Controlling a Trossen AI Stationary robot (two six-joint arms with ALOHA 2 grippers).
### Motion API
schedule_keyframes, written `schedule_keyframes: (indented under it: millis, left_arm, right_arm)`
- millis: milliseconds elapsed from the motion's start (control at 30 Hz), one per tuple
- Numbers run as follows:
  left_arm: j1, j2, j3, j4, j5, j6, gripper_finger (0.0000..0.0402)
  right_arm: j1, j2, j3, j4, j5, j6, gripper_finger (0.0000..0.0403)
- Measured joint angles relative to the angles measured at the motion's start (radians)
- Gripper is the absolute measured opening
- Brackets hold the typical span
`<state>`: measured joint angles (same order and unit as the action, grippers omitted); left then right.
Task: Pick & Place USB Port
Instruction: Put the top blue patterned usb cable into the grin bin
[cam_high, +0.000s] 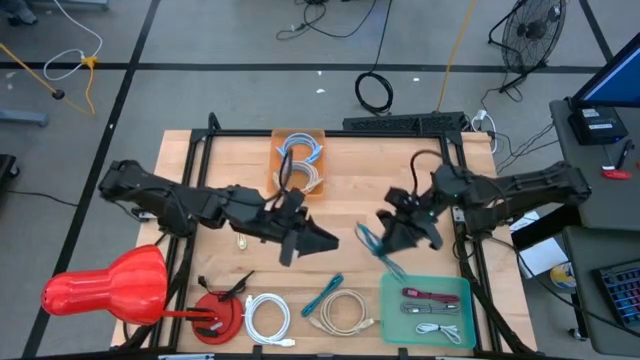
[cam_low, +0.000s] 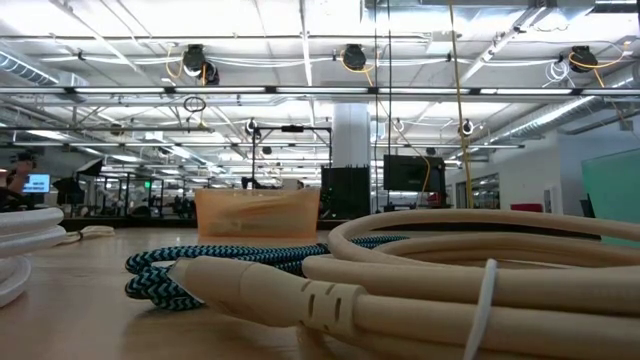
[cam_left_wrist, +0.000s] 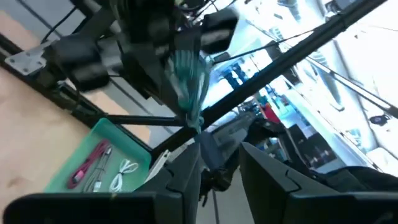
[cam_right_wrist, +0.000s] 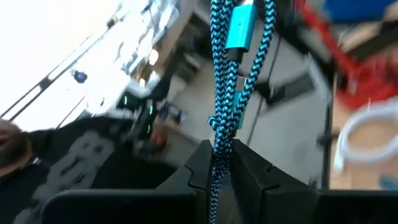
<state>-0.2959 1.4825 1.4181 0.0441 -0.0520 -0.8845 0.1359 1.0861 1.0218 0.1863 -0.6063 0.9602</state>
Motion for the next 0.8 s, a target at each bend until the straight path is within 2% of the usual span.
schedule_keyframes:
  millis: [167,467,600,800]
  left_arm:
    - [0.024,-0.037,0.0,-0.064,0.048,0.023,0.0113]
    - [0.068,-0.053,0.0,-0.231,0.223,0.048,0.0113]
    - [0.058,-0.053,0.0,-0.315,0.258,0.09,0.0113]
    - [0.048,-0.053,0.0,-0.366,0.26,0.109,0.0113]
  right_arm:
    - [0.115,-0.049,0.0,-0.148,0.041,0.035,0.0026]
    - [0.414,-0.031,0.0,-0.411,0.369,0.124,0.0028]
    - [0.523,0.025,0.0,-0.555,0.421,0.224,0.0026]
    - [0.635,0.122,0.0,-0.723,0.406,0.319,0.0028]
